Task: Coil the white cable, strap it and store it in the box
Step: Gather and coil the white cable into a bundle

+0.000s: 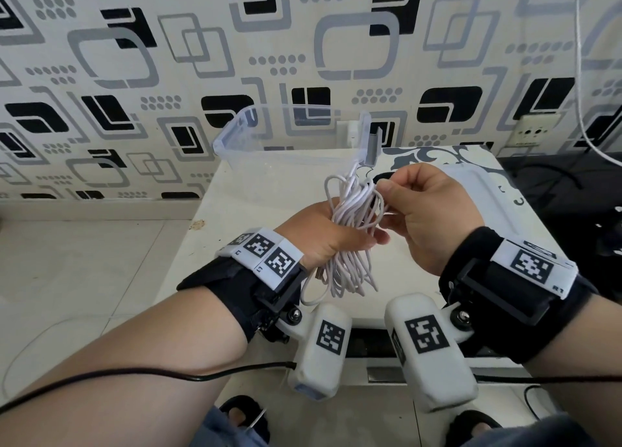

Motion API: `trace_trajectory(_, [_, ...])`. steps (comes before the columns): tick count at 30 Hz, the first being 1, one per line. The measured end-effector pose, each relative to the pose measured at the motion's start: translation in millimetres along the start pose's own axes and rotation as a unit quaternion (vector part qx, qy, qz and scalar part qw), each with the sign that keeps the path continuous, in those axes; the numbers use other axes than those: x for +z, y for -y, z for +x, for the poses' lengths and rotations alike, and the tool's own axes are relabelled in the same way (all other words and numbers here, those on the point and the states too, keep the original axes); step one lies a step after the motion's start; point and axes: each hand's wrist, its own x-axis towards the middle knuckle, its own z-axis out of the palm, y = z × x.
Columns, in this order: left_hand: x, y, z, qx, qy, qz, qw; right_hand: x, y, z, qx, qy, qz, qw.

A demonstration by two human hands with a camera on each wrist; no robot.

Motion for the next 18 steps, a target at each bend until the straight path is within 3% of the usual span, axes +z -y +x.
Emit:
trace_trajectory(5, [1.1,-2.2,-0.5,0.014,-0.022,0.005,1.000,1.4,2.0,-0.3,0.002,0.017,0.031,0.999])
trace_trajectory(10, [-3.2,-3.4,1.9,0.024,-0.068,-0.033,0.997,-0.9,1.9,-0.6,0.005,-0.010,-0.056,0.998])
trace_trajectory(14, [-10.2,-6.9,5.8,0.048,-0.094,-0.147,0.983,-3.0,-2.8,2.0,0.057,-0.016,-0.114,0.992])
trace_trajectory(18, [-17.3,-11.7,6.2,0.090,-0.107,-0.203,0.969,1.8,-5.0,-0.7,0.134,0.036,-0.127,0.982])
